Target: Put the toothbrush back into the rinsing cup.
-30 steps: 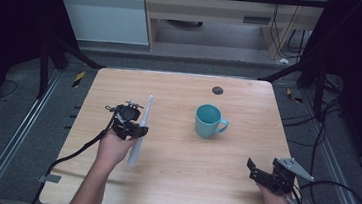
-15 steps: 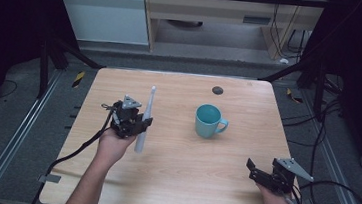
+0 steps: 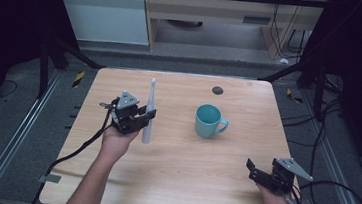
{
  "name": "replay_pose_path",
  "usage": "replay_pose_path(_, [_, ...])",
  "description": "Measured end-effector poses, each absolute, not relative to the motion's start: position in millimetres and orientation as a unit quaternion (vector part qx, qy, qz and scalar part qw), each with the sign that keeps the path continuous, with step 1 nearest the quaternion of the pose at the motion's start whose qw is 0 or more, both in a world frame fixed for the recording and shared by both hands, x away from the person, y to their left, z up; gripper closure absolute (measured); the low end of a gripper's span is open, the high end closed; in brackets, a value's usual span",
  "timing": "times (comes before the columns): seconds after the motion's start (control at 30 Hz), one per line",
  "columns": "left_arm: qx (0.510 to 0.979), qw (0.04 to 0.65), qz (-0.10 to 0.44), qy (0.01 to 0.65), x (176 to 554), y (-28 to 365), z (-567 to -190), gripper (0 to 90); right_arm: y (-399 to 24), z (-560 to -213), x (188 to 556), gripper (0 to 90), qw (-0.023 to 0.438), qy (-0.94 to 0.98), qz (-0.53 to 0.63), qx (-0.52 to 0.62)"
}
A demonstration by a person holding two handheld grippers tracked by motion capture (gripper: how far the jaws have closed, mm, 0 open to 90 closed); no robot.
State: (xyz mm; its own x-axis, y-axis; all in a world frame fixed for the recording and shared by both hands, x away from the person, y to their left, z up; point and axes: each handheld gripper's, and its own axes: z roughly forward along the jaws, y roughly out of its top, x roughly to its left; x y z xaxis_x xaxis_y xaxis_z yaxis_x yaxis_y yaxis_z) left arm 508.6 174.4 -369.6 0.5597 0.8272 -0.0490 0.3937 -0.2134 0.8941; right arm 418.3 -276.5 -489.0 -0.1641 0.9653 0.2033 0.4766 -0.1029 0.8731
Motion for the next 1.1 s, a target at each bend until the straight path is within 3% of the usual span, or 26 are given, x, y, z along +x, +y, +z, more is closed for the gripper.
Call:
replay_pose_path(0.53, [0.744,0.503,0.224,0.379,520.9,158.5,-348.9,67.1,-275.6,-489.6,418.5,1.3,0.268,0.615,0.452,0.588])
replay_pose_path(1.1, [0.754,0.527,0.206,0.332,554.7,91.5,-321.7,67.1,-275.9,-489.2,418.3,1.3,0.267,0.616,0.453,0.587])
